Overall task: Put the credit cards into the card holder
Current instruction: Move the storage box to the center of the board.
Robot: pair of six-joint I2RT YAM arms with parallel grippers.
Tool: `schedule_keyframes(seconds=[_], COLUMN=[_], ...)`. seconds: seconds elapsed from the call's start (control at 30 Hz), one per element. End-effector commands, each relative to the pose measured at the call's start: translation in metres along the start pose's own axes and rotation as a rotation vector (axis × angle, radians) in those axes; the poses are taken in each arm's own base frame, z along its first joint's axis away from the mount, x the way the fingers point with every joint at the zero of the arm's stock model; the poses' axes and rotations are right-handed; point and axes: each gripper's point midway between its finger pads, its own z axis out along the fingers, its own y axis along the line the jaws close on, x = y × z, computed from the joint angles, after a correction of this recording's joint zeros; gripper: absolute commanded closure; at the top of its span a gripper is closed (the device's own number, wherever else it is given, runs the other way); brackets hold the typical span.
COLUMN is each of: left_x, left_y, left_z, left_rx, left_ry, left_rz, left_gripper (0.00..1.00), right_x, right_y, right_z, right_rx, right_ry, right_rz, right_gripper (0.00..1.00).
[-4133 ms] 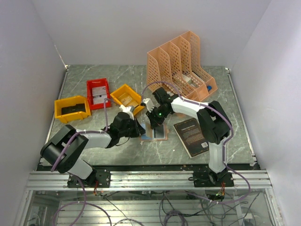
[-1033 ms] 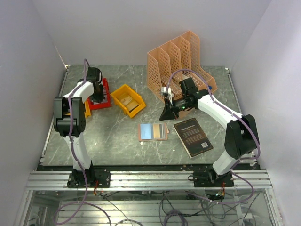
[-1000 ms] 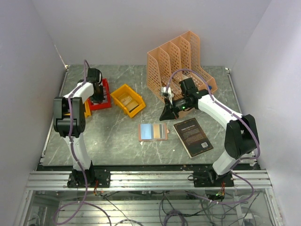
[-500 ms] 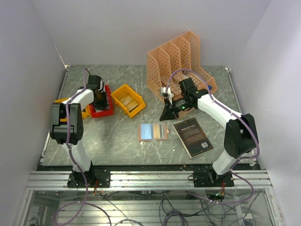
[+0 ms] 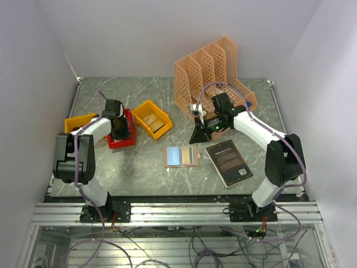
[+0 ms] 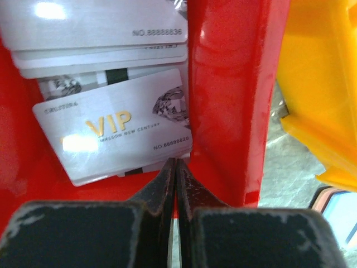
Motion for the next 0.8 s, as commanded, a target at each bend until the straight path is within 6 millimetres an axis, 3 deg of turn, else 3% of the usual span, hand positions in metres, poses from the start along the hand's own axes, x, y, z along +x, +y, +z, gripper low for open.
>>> schedule_keyframes(seconds=[0.0, 0.2, 0.27, 0.57, 0.77], left_x=[-0.019, -0.028, -0.034, -0.079, -0.087], left_y=[0.008, 0.046, 0.048, 0.011, 0.013], left_z=[-0.023, -0.039, -0.044, -0.064, -0.063], left_rx=[-0.063, -0.114, -0.099, 0.163, 0.103], left_ry=[-0.131, -0.216, -0.254, -0.517, -0.615], left_rz=[-0.067, -0.210, -0.253, -0.544, -0.766], left_gripper=[0.89, 0.88, 0.88, 0.88, 0.83], right_x=[-0.005, -0.005, -0.005, -0.005, -0.005], right_y=[-0.004, -0.003, -0.003, -0.003, -0.003], right_z=[-0.002, -0.002, -0.002, -0.002, -0.002], right_rx=[0.002, -0.003, -0.002, -0.004, -0.007], right_ry=[-0.006, -0.005, -0.006, -0.007, -0.007], right_rz=[-0.017, -0.021, -0.024, -0.023, -0.025], right_gripper=[0.97, 0.97, 0.97, 0.97, 0.97])
